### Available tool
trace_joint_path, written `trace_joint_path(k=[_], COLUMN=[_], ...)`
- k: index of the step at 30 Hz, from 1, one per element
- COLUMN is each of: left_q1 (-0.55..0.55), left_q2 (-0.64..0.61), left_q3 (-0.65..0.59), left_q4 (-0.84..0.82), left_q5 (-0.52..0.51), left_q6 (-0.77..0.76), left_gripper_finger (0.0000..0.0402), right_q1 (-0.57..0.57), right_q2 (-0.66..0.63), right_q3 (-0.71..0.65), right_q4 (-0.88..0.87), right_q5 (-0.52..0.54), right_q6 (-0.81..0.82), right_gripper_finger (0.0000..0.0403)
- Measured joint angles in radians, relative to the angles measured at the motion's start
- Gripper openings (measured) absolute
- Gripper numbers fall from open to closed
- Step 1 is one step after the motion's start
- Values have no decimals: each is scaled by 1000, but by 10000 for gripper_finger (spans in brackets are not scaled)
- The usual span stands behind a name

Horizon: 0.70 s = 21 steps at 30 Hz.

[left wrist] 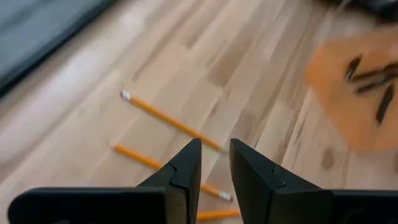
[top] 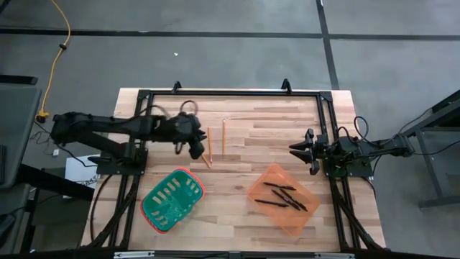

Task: Sort pens & pencils
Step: Put the left yellow pencil into the blue bin

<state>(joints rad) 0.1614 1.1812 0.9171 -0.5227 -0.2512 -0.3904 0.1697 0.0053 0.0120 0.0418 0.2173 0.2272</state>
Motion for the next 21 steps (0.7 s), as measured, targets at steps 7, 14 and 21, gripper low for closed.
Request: trace_joint_path(k=[7, 14, 21], left_q1=[104, 97, 88], left_q2=[230, 440, 558], left_q3=[170, 263, 275], left_q4=[-309, -540, -549], left_q5=[172, 176, 130], left_q6=[76, 212, 437], left_gripper_finger=[72, 72, 71], right_q1=[0, 0, 0], right_q2=[0, 0, 0], right_q3=[0, 0, 0], right_q4=[0, 0, 0], right_q5=[0, 0, 0], right_q6=[0, 0, 0], right_gripper_finger=[96, 96, 96])
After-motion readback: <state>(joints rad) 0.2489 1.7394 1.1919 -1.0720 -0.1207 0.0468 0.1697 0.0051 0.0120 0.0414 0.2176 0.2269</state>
